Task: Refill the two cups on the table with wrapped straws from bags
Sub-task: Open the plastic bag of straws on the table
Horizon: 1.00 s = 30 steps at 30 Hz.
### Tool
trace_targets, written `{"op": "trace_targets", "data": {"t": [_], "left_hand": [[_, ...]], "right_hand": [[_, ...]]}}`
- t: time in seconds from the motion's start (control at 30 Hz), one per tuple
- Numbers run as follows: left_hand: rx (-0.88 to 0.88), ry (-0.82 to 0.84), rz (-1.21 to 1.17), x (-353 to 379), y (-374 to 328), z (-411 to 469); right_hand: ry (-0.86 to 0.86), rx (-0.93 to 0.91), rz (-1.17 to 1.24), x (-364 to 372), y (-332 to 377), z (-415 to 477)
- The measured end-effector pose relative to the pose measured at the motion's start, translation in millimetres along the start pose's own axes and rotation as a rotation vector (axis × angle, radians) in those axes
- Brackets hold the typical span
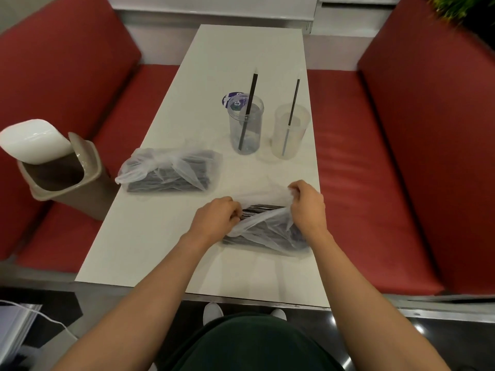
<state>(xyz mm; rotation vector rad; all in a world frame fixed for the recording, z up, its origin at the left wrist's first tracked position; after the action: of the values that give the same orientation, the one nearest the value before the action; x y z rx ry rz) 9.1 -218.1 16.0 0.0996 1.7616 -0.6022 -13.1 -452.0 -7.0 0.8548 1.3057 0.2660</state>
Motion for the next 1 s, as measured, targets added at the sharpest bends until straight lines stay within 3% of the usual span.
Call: {"op": "trace_targets", "data": {"t": [0.1, 0.2, 0.27, 0.37, 0.47, 0.63, 0.77, 0.83, 0.9, 1.0], "left_hand": [[-0.057, 0.106, -0.002, -2.2, -3.7, 8.4], [-0.088, 0.122, 0.015, 3.1, -10.4, 9.2], [-0.104, 0.111, 0.047, 8.1, -13.3, 10.5], [-0.14, 0.125, 0.036, 13.8, -16.2, 10.8], [-0.161, 0.129, 0.019, 14.4, -17.7, 10.8], [-0.178, 0.067, 0.013, 15.5, -21.5, 15.1], [-0.173, -0.065, 0.013, 7.1, -24.4, 22.7], [-0.167, -0.062, 0.005, 6.3, -22.6, 25.7], [-0.145, -0.022, -0.031, 10.1, -18.4, 26.7], [-0.089, -0.002, -0.087, 18.6, -11.5, 22.1]], "right_hand": [[-0.124, 0.139, 0.368, -7.5, 13.7, 10.9], [-0.171, 0.202, 0.483, -8.6, 10.0, 10.1], [-0.159, 0.159, 0.377, -8.0, -2.4, 2.8], [-0.036, 0.004, -0.009, -6.8, -24.1, -7.4], [0.095, 0.022, -0.307, -11.9, -23.1, -17.5], [0.177, -0.018, -0.319, -16.2, 1.6, -22.7], [0.045, 0.123, 0.214, -21.2, 4.4, 0.2], [-0.04, 0.161, 0.355, -24.1, 1.8, 8.9], [-0.079, 0.111, 0.279, -23.7, -8.7, 8.5], [-0.011, -0.058, -0.139, -12.9, -31.9, -4.1]]}}
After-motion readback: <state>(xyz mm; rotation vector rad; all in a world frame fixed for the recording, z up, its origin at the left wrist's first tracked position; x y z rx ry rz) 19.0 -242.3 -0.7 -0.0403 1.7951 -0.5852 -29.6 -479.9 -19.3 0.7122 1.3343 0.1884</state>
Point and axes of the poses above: each hand's wrist, its own z-axis towards the middle knuckle, its own x-axis out of the palm, y = z × x, the point moved 1 cm from there along z, towards the middle knuckle
